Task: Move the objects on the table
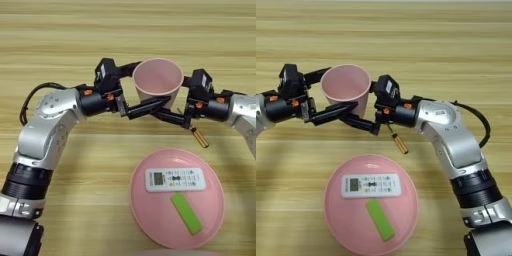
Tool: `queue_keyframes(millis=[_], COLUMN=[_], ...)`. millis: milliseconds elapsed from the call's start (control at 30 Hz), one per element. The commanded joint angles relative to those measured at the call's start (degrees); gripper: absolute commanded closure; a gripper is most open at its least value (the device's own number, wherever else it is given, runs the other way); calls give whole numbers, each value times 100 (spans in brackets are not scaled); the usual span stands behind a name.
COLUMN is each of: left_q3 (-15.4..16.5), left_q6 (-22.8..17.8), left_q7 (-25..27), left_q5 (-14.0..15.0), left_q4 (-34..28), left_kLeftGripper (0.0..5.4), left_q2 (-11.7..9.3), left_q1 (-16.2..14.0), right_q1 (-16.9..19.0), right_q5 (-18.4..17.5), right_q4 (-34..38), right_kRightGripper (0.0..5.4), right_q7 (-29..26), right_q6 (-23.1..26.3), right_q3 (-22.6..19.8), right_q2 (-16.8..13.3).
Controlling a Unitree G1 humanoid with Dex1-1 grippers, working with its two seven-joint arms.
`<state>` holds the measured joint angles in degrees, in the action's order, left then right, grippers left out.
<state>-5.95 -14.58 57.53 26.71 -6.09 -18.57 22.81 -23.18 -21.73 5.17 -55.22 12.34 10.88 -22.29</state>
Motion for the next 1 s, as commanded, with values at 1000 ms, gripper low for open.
queue_keyframes(millis=[1000], left_q3=[-124], left_q6=[580], left_q7=[400], left_q5=[175], left_q4=[-365], left_kLeftGripper=[0], left_q2=[-116], left_q1=[-340], right_q1=[28], right_q5=[-105], right_q4=[290], right_kRightGripper=[128], right_q7=[-46], right_q6=[72], right_q3=[-101], right_q2=[34])
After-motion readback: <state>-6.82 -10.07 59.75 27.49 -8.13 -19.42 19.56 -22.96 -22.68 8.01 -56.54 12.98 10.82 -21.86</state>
